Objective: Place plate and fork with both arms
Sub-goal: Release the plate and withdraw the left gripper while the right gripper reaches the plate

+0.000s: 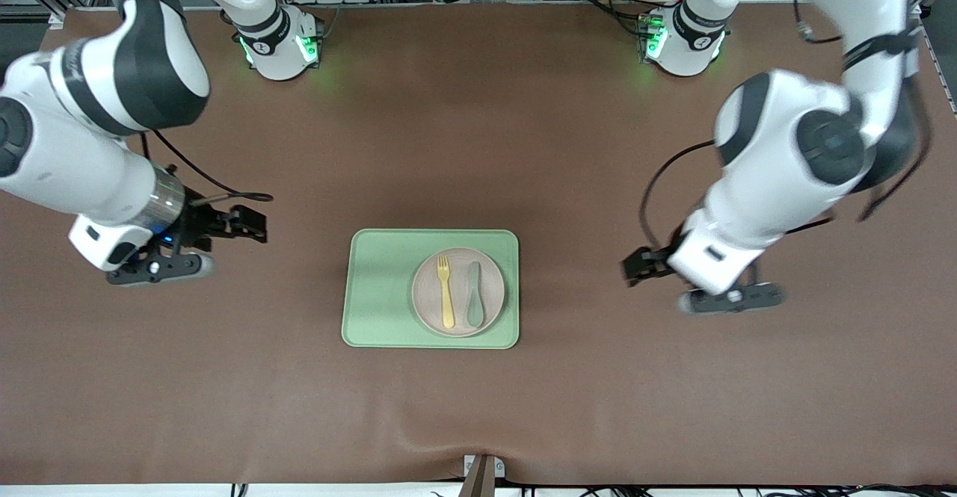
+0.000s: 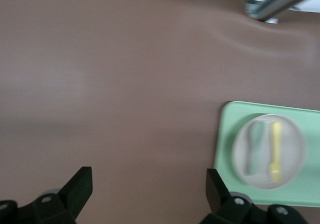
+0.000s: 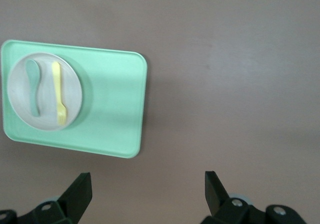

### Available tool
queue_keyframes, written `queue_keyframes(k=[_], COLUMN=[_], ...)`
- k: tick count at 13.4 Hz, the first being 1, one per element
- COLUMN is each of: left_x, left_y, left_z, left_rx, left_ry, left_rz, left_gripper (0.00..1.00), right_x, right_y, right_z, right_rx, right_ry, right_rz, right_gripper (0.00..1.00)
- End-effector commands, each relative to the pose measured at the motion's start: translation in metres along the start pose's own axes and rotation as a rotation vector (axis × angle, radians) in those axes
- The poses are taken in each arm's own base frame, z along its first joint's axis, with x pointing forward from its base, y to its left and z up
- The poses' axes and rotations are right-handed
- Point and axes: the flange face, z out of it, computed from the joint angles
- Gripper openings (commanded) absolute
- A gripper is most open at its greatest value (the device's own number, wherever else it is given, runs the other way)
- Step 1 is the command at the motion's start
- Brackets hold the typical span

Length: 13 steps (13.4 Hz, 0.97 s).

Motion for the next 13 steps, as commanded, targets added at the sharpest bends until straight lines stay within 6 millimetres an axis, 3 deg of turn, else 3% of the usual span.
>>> queue_keyframes(k=[1, 4, 7, 11, 13], left_x=[-0.018, -0.036, -0.053, -0.073, -0.077], left_y=[-0.046, -0.087, -0.127, -0.151, -0.154], left_z=[-0.058, -0.106, -0.127, -0.140, -0.143], left_rx=[0.064, 0.076, 0.073, 0.071, 0.073], left_ry=[-0.013, -0.052, -0.052, -0.055, -0.064], left_rz=[-0.043, -0.041, 0.011, 0.050, 0.058], left_gripper=[1.00, 1.00, 1.00, 1.00, 1.00], right_x=[0.013, 0.029, 0.047, 0.049, 0.052], right_y=[-0.053, -0.112, -0.160, -0.192, -0.190], right_z=[0.034, 0.073, 0.122, 0.187, 0.218], right_rx=[0.012, 0.024, 0.004, -0.020, -0.046], right_ry=[0.023, 0.100, 0.125, 0.176, 0.177], right_rz=[0.029, 0.066, 0.091, 0.047, 0.031], right_gripper=[1.00, 1.00, 1.00, 1.00, 1.00])
